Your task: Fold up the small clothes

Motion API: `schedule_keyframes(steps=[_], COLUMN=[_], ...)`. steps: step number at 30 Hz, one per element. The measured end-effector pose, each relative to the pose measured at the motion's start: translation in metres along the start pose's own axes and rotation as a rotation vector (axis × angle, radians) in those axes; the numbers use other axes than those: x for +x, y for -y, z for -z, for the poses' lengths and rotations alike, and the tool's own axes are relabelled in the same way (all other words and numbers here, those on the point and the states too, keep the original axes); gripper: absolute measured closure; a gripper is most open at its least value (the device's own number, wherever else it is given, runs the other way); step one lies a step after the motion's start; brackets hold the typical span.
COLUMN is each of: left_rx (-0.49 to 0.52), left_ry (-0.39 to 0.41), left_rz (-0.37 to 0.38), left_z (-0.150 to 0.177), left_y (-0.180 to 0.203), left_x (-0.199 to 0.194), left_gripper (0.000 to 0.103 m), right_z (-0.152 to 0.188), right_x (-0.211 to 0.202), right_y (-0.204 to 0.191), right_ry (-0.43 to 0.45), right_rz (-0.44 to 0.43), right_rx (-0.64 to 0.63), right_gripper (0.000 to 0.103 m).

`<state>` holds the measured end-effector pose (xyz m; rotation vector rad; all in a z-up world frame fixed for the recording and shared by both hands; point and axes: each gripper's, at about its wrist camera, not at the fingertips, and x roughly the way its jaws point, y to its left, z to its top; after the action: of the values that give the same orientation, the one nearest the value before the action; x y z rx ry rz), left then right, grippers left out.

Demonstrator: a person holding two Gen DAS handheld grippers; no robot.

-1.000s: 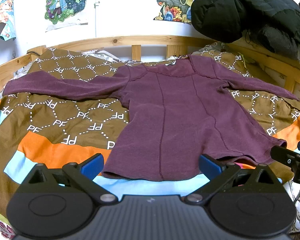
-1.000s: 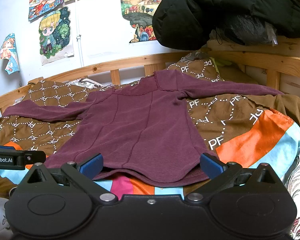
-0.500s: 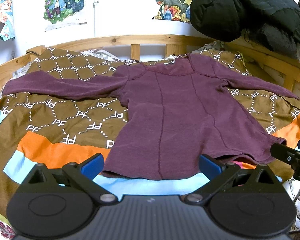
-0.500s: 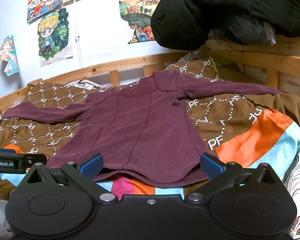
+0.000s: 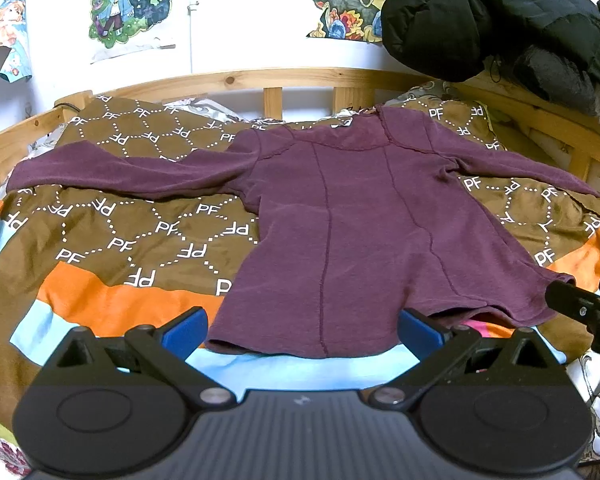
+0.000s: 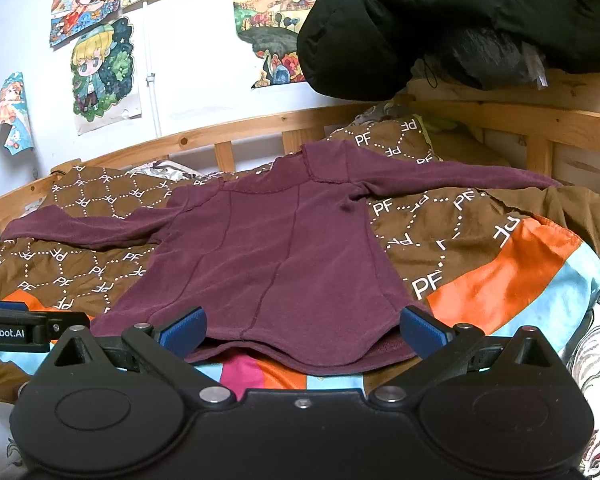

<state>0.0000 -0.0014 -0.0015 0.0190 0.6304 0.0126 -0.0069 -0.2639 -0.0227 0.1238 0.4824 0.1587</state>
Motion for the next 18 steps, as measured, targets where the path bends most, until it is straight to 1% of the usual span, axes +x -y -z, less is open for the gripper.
schedule_keyframes(steps=[4,7,10,11,15,18], left_rx=[0.009,0.016,0.007,-0.003,0.001,-0.001], left_ry=[-0.022,-0.038,-0.08,-0.07,-0.088,-0.093], left_rz=[-0.015,-0.034,-0.024,-0.02,-0.031,-0.025], left_z=[0.0,0.0,-0.003,-0.004,-0.013,-0.024], left_y=[0.0,0.002,0.003,0.002,0.002,0.002], left_x=[0.002,0.006,0.012,0.013,0.023,0.031], left_gripper=[0.0,0.0,0.0,0.0,0.0,0.0], right_z=[-0.001,-0.003,-0.01,-0.014,-0.03,-0.044], right_x=[-0.001,0.004,0.015,0.019,0.031,0.039], right_y=[-0.001,-0.007,-0.01,-0.011,-0.009,-0.006], right_ry=[0.017,0.025,0.001,-0.006,-0.04,-0.081], right_rz=[0.029,0.082,0.104,0.109,0.109,0.113], right_rx=[0.001,0.001,0.005,0.016,0.036,0.038], right_gripper=[0.0,0.0,0.0,0.0,0.0,0.0])
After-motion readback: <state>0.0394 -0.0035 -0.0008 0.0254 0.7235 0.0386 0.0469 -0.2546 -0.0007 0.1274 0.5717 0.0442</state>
